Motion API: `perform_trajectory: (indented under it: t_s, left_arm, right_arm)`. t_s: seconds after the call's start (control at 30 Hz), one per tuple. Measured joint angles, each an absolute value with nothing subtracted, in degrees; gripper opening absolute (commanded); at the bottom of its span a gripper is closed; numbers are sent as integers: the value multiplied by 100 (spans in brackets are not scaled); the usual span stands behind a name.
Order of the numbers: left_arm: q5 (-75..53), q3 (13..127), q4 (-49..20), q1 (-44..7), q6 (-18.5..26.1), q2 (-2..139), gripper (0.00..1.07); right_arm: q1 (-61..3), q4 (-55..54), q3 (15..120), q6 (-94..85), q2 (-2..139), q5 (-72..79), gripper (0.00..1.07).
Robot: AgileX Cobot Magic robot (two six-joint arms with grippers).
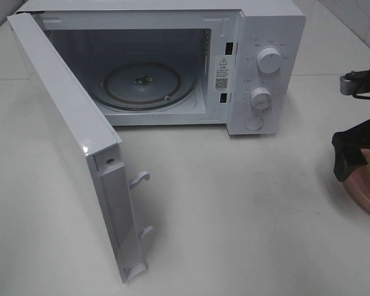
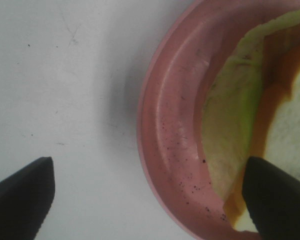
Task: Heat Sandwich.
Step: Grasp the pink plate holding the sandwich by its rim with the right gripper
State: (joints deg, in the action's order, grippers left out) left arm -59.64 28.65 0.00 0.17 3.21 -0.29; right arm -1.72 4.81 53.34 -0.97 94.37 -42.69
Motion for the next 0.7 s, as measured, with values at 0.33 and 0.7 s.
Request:
perform_trajectory:
  t_s: [0.33, 0.7]
  left_arm:
    - [-5964, 2865, 0, 17, 321, -29, 98]
    - [-5964, 2865, 0, 17, 321, -29, 98]
  right_arm:
    - [-172, 544, 5334, 0, 10084, -3770, 94]
    - [-172, 796, 5340, 298, 10594, -3363, 91]
